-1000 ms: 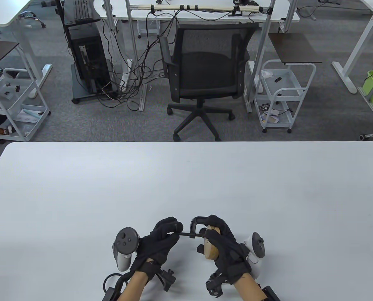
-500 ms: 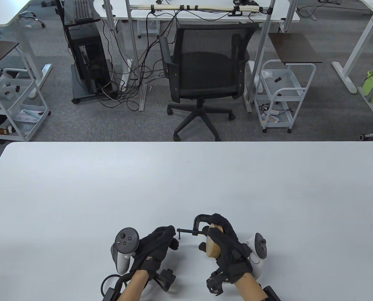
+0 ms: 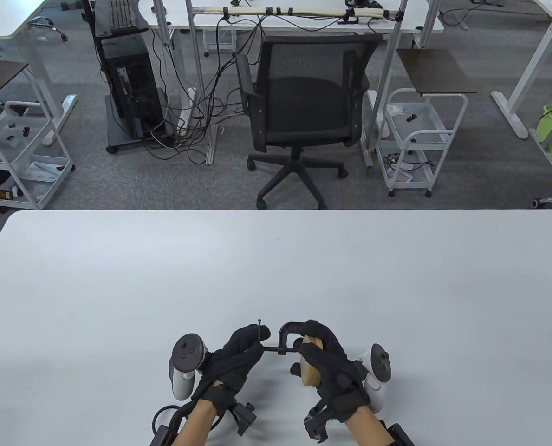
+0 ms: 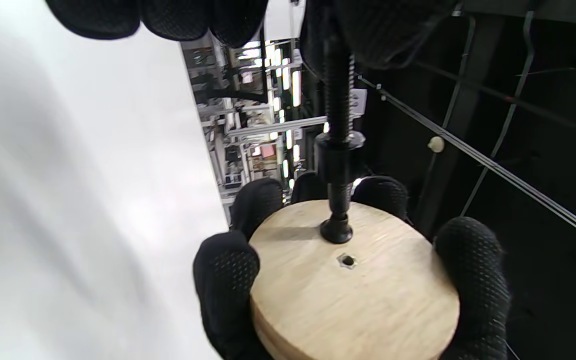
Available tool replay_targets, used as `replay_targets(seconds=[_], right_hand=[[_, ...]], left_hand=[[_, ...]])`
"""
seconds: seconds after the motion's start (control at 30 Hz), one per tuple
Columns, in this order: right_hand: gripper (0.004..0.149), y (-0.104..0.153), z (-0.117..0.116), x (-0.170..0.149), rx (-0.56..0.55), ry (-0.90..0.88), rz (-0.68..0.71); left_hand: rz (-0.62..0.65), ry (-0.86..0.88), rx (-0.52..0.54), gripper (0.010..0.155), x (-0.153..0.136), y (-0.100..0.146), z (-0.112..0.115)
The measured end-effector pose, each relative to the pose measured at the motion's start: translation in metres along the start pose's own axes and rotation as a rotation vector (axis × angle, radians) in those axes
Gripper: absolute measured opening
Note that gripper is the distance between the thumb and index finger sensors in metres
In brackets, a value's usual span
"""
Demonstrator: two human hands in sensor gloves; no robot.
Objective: Screw the clamp shut
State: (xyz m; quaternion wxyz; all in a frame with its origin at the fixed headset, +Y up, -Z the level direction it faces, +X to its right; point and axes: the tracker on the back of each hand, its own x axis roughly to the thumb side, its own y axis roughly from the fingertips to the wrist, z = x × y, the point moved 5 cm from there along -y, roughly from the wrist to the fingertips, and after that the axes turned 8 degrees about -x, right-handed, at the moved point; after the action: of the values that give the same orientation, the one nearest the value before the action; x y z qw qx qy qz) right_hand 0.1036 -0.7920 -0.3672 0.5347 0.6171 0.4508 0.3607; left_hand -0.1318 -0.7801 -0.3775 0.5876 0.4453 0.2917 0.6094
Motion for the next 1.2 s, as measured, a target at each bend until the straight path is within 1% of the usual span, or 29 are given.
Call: replay_targets(seconds=[0.17, 0.27, 0.47, 0.53, 0.6, 0.67, 0.7, 0.73, 0.77, 0.8, 0.83, 0.87, 0.93, 0.97, 1.0, 1.07, 1.1, 1.2], right_hand=[[0.070, 0.000, 0.001, -0.001, -0.010, -0.030, -0.016], [0.070, 0.000, 0.002, -0.003, -0.019, -0.047, -0.030], [0.070, 0.001, 0.002, -0.002, -0.027, -0.041, -0.025], [0.070, 0.000, 0.003, -0.002, -0.029, -0.045, -0.022], [0.070, 0.001, 0.005, -0.001, -0.053, -0.046, -0.012], [0.070, 0.000, 0.007, -0.001, -0.063, -0.051, -0.012], [0.070, 0.001, 0.008, -0.001, -0.071, -0.049, -0.013], [0.070, 0.001, 0.009, -0.001, -0.073, -0.046, -0.010], [0.070, 0.001, 0.009, -0.001, -0.074, -0.048, -0.011], [0.070, 0.001, 0.008, 0.000, -0.072, -0.048, -0.011], [0.070, 0.001, 0.008, 0.000, -0.069, -0.047, -0.008], [0.070, 0.000, 0.007, 0.000, -0.066, -0.045, -0.003], [0.070, 0.000, 0.007, 0.001, -0.062, -0.041, 0.004], [0.070, 0.001, 0.006, 0.001, -0.064, -0.037, 0.012], [0.070, 0.001, 0.005, 0.002, -0.065, -0.031, 0.017], [0.070, 0.001, 0.001, 0.002, -0.033, -0.021, 0.021], [0.070, 0.002, 0.000, 0.002, -0.026, -0.015, 0.025], [0.070, 0.002, -0.003, 0.002, -0.021, 0.008, 0.028]], left_hand=[[0.084, -0.089, 0.038, 0.044, 0.014, 0.002, -0.002], [0.085, -0.136, 0.057, 0.043, 0.016, 0.002, -0.002], [0.073, -0.115, 0.049, 0.044, 0.015, 0.003, -0.001], [0.069, -0.115, 0.046, 0.049, 0.014, 0.003, -0.001], [0.047, -0.096, 0.028, 0.062, 0.011, 0.003, -0.001], [0.034, -0.091, 0.039, 0.069, 0.008, 0.003, -0.002], [0.031, -0.097, 0.062, 0.069, 0.008, 0.005, -0.004], [0.038, -0.107, 0.089, 0.067, 0.008, 0.006, -0.006], [0.032, -0.129, 0.142, 0.063, 0.009, 0.007, -0.010], [0.002, -0.158, 0.185, 0.058, 0.008, 0.009, -0.014], [-0.023, -0.173, 0.210, 0.052, 0.007, 0.011, -0.016], [-0.046, -0.180, 0.225, 0.050, 0.004, 0.012, -0.018], [-0.129, -0.145, 0.172, 0.058, -0.007, 0.011, -0.016], [-0.166, -0.105, 0.103, 0.062, -0.014, 0.010, -0.011], [-0.175, -0.075, 0.076, 0.066, -0.018, 0.009, -0.009], [-0.144, -0.033, 0.109, 0.072, -0.018, 0.008, -0.009], [-0.143, -0.014, 0.106, 0.074, -0.018, 0.008, -0.008], [-0.099, 0.009, 0.042, 0.071, -0.014, 0.005, -0.007]])
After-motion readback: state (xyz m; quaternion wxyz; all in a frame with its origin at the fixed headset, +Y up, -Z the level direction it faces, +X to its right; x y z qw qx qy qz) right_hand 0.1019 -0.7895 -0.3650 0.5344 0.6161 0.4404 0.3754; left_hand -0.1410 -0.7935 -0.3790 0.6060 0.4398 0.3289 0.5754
